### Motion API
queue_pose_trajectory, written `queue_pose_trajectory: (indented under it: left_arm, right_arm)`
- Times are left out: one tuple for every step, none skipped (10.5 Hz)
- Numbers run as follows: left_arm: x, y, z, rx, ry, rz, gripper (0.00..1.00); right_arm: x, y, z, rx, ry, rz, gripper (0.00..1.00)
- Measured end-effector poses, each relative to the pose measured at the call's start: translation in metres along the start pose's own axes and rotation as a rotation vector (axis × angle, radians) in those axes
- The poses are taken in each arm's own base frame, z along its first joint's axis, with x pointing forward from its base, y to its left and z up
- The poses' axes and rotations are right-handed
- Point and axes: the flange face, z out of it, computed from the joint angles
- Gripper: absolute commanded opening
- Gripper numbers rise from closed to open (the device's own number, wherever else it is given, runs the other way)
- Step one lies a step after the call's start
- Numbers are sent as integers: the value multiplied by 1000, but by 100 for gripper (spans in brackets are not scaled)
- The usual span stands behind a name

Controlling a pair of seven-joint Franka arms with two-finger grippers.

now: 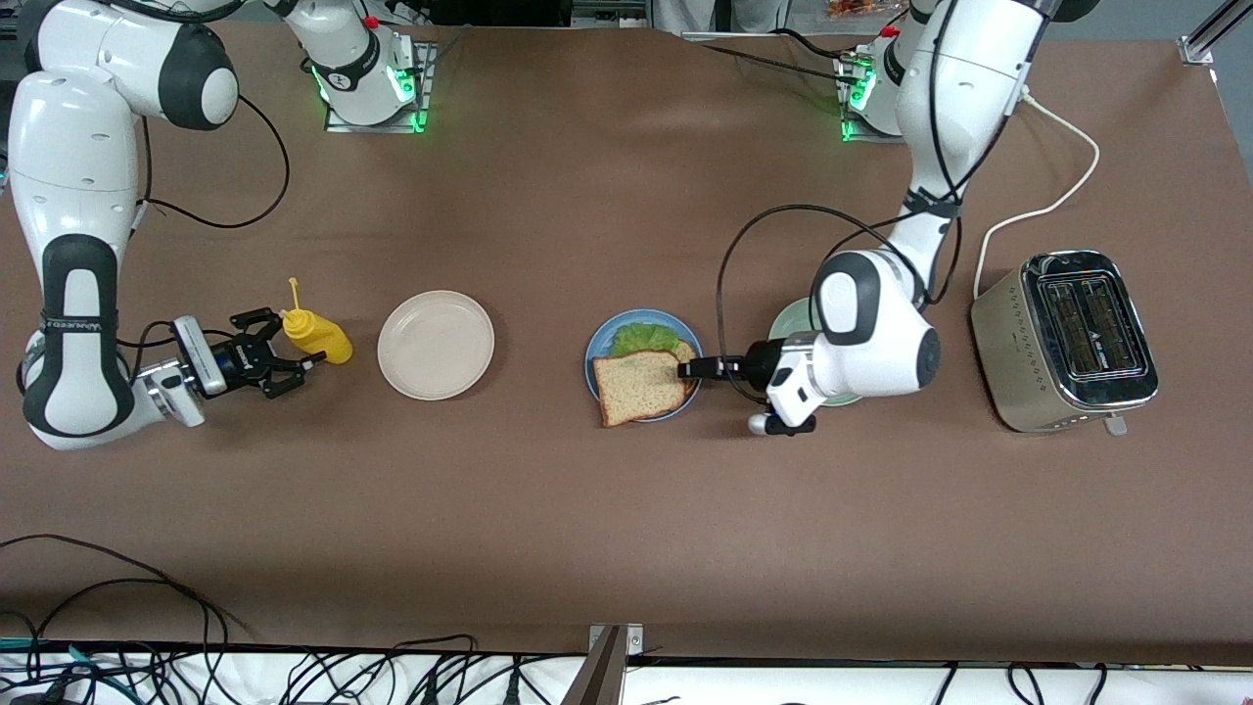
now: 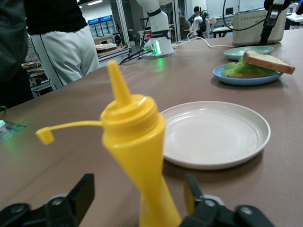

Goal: Make sandwich in blue plate with both arms
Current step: 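Release the bread and withdraw the left gripper while the right gripper releases the mustard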

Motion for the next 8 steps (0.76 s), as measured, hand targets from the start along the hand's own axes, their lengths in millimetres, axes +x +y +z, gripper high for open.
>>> queue_pose_trajectory:
  left_arm:
    - [5,-10,-11,-1,-10,-14,100]
    - [7,-19,-21,0,-23,-25,100]
    - [9,-24,-30,0,-29,-32,100]
    - [11,-26,-40,1,-21,-35,100]
    - [13,-28,-51,2,-14,-38,100]
    - [14,-35,-64,2,-31,-50,98]
    - [15,-48,-79,31,-56,-53,94]
    - [16,-59,-97,97,-65,-34,93]
  right_arm:
    - [-4,-10,-11,-13,-18,23,100]
    - [-7,-20,-23,-26,-37,56,100]
    - [-9,-29,-35,-38,-58,104,100]
    - [-8,-37,-50,-54,-95,157,100]
    - [1,-40,-68,-70,-140,206,100]
    - [12,-41,-82,-81,-178,262,100]
    - [22,-42,-92,-90,-208,326,100]
    - [26,-44,-98,-99,-226,383,100]
